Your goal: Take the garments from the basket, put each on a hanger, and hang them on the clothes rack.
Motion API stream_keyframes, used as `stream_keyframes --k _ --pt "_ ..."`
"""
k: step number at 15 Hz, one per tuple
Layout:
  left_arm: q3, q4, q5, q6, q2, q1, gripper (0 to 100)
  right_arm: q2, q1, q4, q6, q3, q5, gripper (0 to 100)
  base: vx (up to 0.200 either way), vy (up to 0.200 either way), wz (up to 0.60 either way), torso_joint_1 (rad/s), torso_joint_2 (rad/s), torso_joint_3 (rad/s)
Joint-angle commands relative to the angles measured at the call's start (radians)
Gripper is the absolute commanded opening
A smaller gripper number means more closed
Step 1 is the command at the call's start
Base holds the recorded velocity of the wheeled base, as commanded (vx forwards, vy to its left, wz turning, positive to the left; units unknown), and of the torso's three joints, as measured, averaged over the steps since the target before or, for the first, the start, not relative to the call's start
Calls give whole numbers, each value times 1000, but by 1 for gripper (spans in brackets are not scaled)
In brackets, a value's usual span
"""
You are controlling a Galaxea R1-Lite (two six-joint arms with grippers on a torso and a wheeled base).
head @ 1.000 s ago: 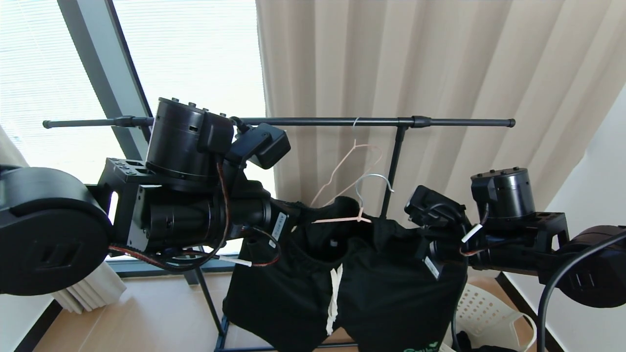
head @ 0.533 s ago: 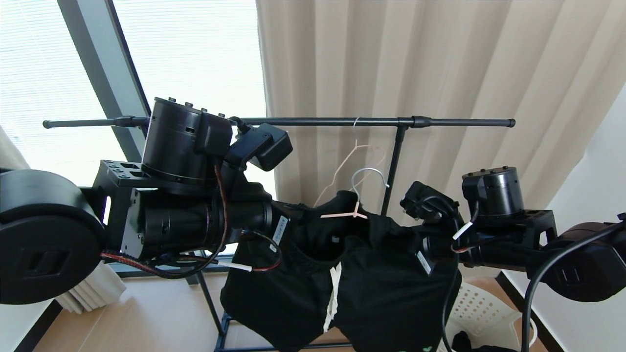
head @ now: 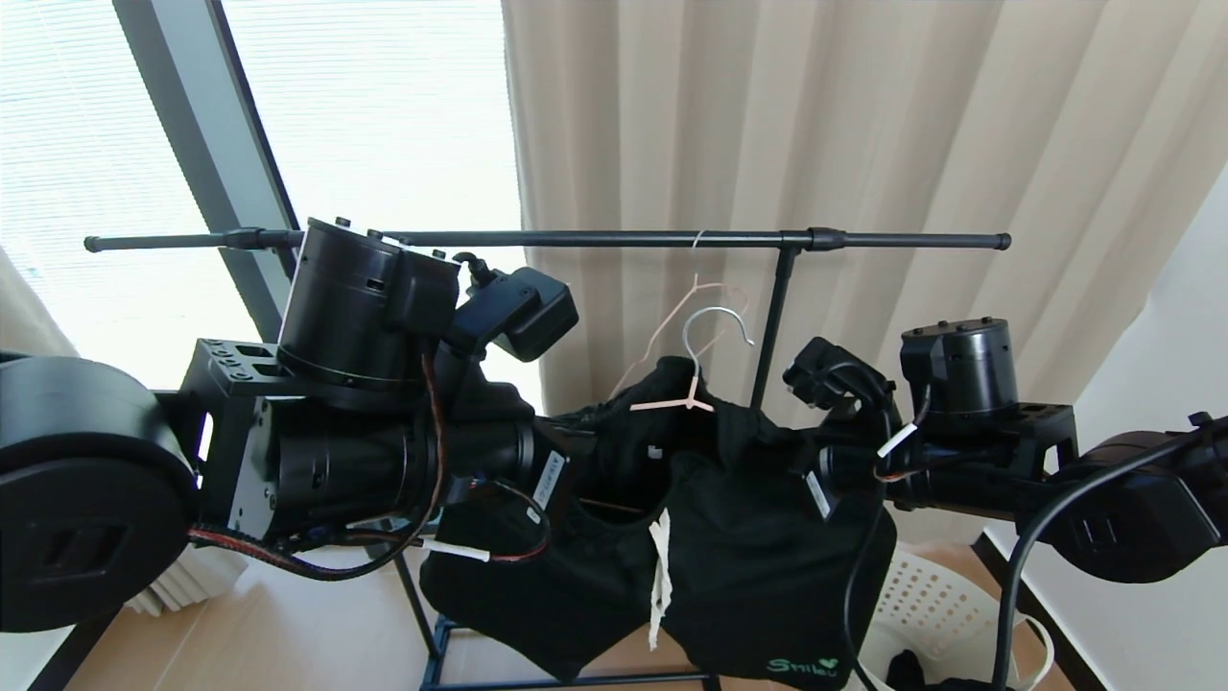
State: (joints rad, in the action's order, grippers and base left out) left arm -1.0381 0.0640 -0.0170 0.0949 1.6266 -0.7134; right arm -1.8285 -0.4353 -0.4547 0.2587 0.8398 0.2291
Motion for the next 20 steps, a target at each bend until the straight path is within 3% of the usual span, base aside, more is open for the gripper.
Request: stream_keyframes --k 1,6,8,12,15,16,20 --pt "18 2 -1 0 9 -4 0 5 0 -4 -24 7 2 0 0 0 0 0 0 0" --pt "44 8 0 -4 55 -34 0 57 0 -25 -41 -7 39 0 0 0 0 0 0 0" --pt "39 11 3 -49 93 -60 0 80 0 -27 -41 -18 55 0 0 0 0 0 0 0" --pt "43 117 11 -86 154 -70 0 132 0 -25 -39 -53 102 0 0 0 0 0 0 0" --pt "35 126 9 -113 159 -74 0 158 -2 -27 -33 -76 124 0 0 0 0 0 0 0" --pt "35 140 11 -118 159 -74 100 167 -2 -25 -33 -79 130 0 0 0 0 0 0 0" --pt "44 161 12 -141 154 -92 100 178 -2 -27 7 -97 151 0 0 0 0 0 0 0"
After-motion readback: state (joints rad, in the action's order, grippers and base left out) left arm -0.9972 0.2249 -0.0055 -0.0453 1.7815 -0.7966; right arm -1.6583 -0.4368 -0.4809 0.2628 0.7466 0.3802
